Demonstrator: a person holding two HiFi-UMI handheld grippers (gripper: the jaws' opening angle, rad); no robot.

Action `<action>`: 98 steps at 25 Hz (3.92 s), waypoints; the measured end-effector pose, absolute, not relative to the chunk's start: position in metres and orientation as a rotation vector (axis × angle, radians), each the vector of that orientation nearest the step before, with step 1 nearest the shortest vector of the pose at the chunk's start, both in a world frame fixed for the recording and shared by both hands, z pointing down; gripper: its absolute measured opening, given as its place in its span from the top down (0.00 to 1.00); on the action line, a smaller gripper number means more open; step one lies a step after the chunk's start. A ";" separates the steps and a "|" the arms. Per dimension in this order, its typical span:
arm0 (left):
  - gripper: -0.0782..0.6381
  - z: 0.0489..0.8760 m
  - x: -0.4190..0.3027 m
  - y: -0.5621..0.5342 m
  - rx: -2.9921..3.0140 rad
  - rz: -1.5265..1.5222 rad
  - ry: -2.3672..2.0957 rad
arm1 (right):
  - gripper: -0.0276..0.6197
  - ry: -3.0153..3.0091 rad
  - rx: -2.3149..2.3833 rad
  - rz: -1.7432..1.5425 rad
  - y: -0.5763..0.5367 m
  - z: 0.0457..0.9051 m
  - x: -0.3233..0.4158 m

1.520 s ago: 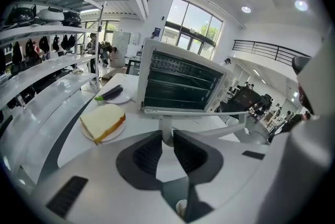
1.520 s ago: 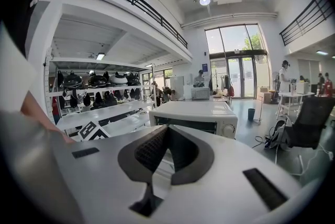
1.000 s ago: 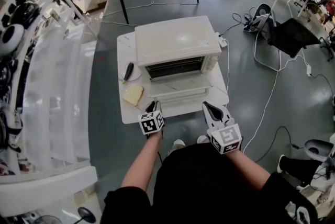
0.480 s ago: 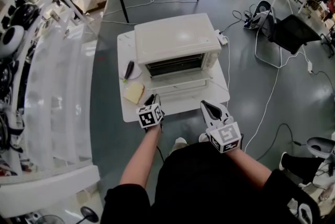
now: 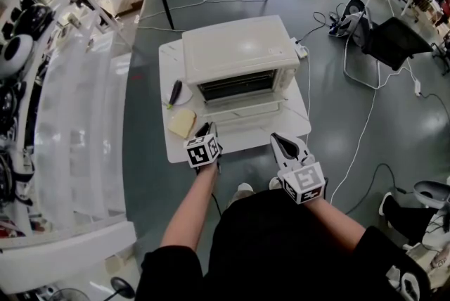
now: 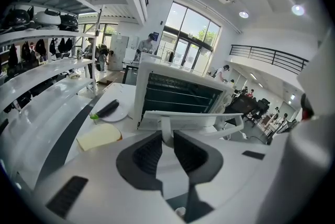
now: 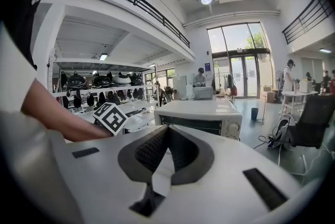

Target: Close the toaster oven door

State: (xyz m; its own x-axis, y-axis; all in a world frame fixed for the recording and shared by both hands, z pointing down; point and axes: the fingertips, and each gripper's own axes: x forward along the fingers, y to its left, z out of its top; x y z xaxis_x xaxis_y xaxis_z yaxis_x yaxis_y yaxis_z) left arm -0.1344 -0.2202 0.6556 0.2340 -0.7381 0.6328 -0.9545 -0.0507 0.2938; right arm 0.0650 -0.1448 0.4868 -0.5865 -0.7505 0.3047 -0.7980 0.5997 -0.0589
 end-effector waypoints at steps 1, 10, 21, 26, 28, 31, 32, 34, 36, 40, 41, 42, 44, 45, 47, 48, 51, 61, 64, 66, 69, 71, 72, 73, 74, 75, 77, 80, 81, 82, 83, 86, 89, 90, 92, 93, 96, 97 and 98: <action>0.78 0.654 -0.135 -0.222 1.841 0.407 -1.559 | 0.92 -2.580 1.278 0.280 -0.145 0.486 0.065; 0.78 0.638 -0.137 -0.243 1.887 0.381 -1.583 | 0.92 -2.576 1.289 0.282 -0.145 0.493 0.068; 0.78 0.622 -0.139 -0.260 1.912 0.359 -1.613 | 0.92 -2.545 1.386 0.343 -0.155 0.491 0.089; 0.78 0.617 -0.141 -0.271 1.914 0.347 -1.617 | 0.92 -2.535 1.401 0.331 -0.162 0.490 0.089; 0.78 0.615 -0.142 -0.275 1.920 0.340 -1.615 | 0.92 -2.534 1.408 0.329 -0.164 0.488 0.089; 0.78 0.614 -0.142 -0.280 1.925 0.338 -1.616 | 0.92 -2.526 1.417 0.334 -0.164 0.492 0.090; 0.78 0.613 -0.143 -0.282 1.925 0.338 -1.617 | 0.92 -2.524 1.419 0.335 -0.164 0.493 0.090; 0.78 0.611 -0.143 -0.288 1.928 0.332 -1.619 | 0.92 -2.520 1.425 0.336 -0.165 0.494 0.090; 0.78 0.609 -0.145 -0.293 1.934 0.334 -1.622 | 0.92 -2.518 1.437 0.344 -0.168 0.493 0.091; 0.78 0.605 -0.147 -0.300 1.946 0.330 -1.614 | 0.92 -2.517 1.465 0.356 -0.171 0.487 0.093; 0.78 0.605 -0.146 -0.301 1.948 0.325 -1.611 | 0.92 -2.514 1.468 0.354 -0.171 0.487 0.094; 0.78 0.605 -0.145 -0.302 1.951 0.320 -1.609 | 0.92 -2.511 1.469 0.354 -0.171 0.488 0.095; 0.78 0.604 -0.145 -0.304 1.953 0.315 -1.609 | 0.92 -2.505 1.472 0.355 -0.170 0.491 0.097; 0.78 0.604 -0.145 -0.305 1.952 0.315 -1.612 | 0.92 -2.502 1.472 0.353 -0.170 0.491 0.097; 0.78 0.603 -0.145 -0.307 1.953 0.310 -1.614 | 0.92 -2.496 1.471 0.346 -0.170 0.492 0.097; 0.78 0.603 -0.145 -0.307 1.954 0.305 -1.615 | 0.92 -2.495 1.469 0.341 -0.170 0.492 0.098; 0.78 0.604 -0.146 -0.308 1.954 0.302 -1.622 | 0.92 -2.493 1.466 0.336 -0.171 0.493 0.098; 0.78 0.601 -0.149 -0.316 1.954 0.294 -1.633 | 0.92 -2.482 1.468 0.327 -0.171 0.492 0.100; 0.78 0.599 -0.150 -0.318 1.957 0.298 -1.637 | 0.92 -2.479 1.474 0.328 -0.170 0.492 0.101; 0.78 0.599 -0.150 -0.319 1.955 0.302 -1.640 | 0.92 -2.479 1.472 0.329 -0.169 0.492 0.101; 0.78 0.600 -0.149 -0.321 1.954 0.292 -1.636 | 0.92 -2.481 1.459 0.338 -0.169 0.493 0.101; 0.78 0.600 -0.149 -0.321 1.956 0.289 -1.636 | 0.92 -2.482 1.454 0.341 -0.168 0.493 0.102; 0.78 0.600 -0.150 -0.320 1.957 0.289 -1.639 | 0.92 -2.481 1.454 0.341 -0.167 0.493 0.103; 0.78 0.600 -0.150 -0.320 1.958 0.290 -1.642 | 0.92 -2.479 1.454 0.342 -0.166 0.493 0.104; 0.78 0.599 -0.150 -0.320 1.958 0.288 -1.643 | 0.92 -2.477 1.456 0.343 -0.166 0.493 0.104; 0.78 0.599 -0.150 -0.320 1.956 0.282 -1.643 | 0.92 -2.474 1.458 0.344 -0.166 0.493 0.105; 0.78 0.598 -0.152 -0.322 1.945 0.256 -1.643 | 0.92 -2.472 1.461 0.347 -0.167 0.492 0.106; 0.78 0.595 -0.158 -0.321 1.916 0.169 -1.673 | 0.92 -2.474 1.460 0.354 -0.166 0.493 0.108; 0.77 0.593 -0.162 -0.319 1.907 0.130 -1.686 | 0.92 -2.475 1.460 0.358 -0.165 0.493 0.108; 0.77 0.591 -0.165 -0.317 1.903 0.097 -1.695 | 0.92 -2.475 1.460 0.362 -0.163 0.494 0.109; 0.77 0.589 -0.168 -0.314 1.905 0.073 -1.703 | 0.92 -2.474 1.458 0.366 -0.163 0.495 0.110; 0.77 0.586 -0.170 -0.303 1.933 0.054 -1.713 | 0.92 -2.477 1.443 0.371 -0.162 0.498 0.113; 0.77 0.581 -0.169 -0.288 1.962 0.036 -1.715 | 0.92 -2.492 1.418 0.361 -0.162 0.498 0.114; 0.77 0.580 -0.169 -0.282 1.968 0.033 -1.719 | 0.92 -2.496 1.409 0.356 -0.162 0.498 0.115; 0.77 0.580 -0.170 -0.269 1.969 0.042 -1.731 | 0.92 -2.501 1.394 0.353 -0.162 0.498 0.116; 0.77 0.580 -0.170 -0.261 1.967 0.047 -1.737 | 0.92 -2.502 1.390 0.354 -0.162 0.498 0.118; 0.77 0.576 -0.166 -0.237 1.961 0.043 -1.760 | 0.92 -2.508 1.400 0.345 -0.163 0.495 0.130; 0.77 0.573 -0.164 -0.230 1.960 0.037 -1.770 | 0.92 -2.511 1.409 0.337 -0.164 0.492 0.136; 0.77 0.571 -0.161 -0.222 1.960 0.030 -1.782 | 0.92 -2.513 1.415 0.329 -0.164 0.490 0.141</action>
State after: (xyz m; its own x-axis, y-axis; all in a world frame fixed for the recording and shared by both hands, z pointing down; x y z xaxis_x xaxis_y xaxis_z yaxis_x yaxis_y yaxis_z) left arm -0.1612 -0.2223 0.5705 0.1490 -0.9308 0.3338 -0.9416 -0.0304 0.3354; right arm 0.1414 -0.1636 0.4902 -0.5031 -0.8054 0.3133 -0.8589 0.5061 -0.0784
